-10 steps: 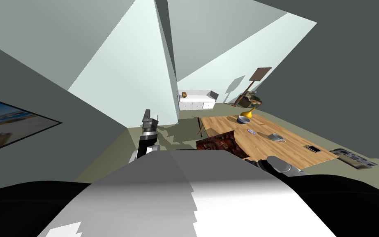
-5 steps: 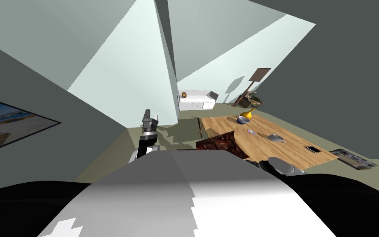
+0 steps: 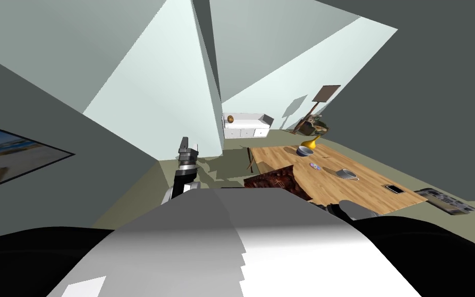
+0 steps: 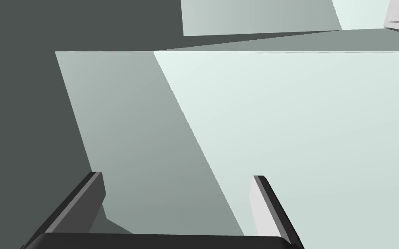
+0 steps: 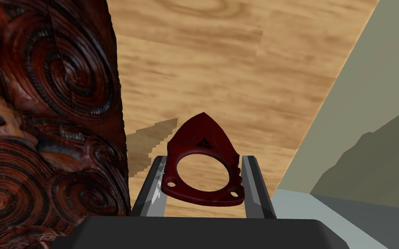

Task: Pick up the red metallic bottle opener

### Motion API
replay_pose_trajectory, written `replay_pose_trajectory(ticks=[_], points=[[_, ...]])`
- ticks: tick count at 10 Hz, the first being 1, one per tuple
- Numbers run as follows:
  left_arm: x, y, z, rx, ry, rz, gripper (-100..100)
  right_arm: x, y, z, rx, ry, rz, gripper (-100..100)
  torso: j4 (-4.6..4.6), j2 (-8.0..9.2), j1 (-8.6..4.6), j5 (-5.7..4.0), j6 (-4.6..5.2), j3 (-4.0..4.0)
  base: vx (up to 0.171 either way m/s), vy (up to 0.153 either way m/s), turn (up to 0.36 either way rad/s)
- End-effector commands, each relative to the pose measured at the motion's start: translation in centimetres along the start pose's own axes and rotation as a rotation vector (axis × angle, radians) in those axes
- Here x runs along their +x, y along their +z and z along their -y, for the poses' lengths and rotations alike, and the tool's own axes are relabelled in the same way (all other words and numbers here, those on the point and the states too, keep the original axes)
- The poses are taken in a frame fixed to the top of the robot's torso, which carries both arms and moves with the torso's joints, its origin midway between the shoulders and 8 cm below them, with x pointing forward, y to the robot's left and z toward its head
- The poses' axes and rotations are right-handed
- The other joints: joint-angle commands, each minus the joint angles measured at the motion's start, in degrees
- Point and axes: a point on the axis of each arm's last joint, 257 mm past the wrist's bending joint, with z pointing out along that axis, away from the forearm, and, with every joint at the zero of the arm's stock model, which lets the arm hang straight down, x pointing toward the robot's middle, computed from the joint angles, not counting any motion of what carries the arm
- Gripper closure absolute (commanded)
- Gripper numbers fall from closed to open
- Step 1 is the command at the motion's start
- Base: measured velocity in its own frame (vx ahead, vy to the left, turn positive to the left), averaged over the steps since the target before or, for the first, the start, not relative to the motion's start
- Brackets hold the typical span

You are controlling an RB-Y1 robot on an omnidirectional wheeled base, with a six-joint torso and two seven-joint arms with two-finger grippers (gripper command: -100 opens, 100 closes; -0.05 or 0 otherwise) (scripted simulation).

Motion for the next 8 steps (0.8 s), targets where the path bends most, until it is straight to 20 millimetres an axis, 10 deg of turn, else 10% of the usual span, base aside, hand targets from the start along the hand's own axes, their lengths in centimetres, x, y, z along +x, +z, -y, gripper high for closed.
replay_pose_trajectory(ticks=[1, 7, 8], points=[[0.0, 0.0, 0.0, 0.0, 0.0, 0.0, 0, -0.7, -0.3, -0.7, -0.005, 0.012, -0.001, 100, 0.0, 0.0, 0.0, 0.0, 0.0, 0.0, 0.034, -0.032, 0.013], [0.0, 0.0, 0.0, 0.0, 0.0, 0.0, 0, -3.3, -0.6, -1.0, 0.0, 0.016, 0.026, 100, -0.01, 0.01, 0.02, -0.02, 0.03, 0.0, 0.022, -0.028, 0.003], [0.0, 0.0, 0.0, 0.0, 0.0, 0.0, 0, -3.3, -0.6, -1.0, 0.001, 0.018, 0.026, 0, 0.01, 0.03, 0.04, -0.03, 0.01, 0.02, 0.0, 0.0, 0.0]])
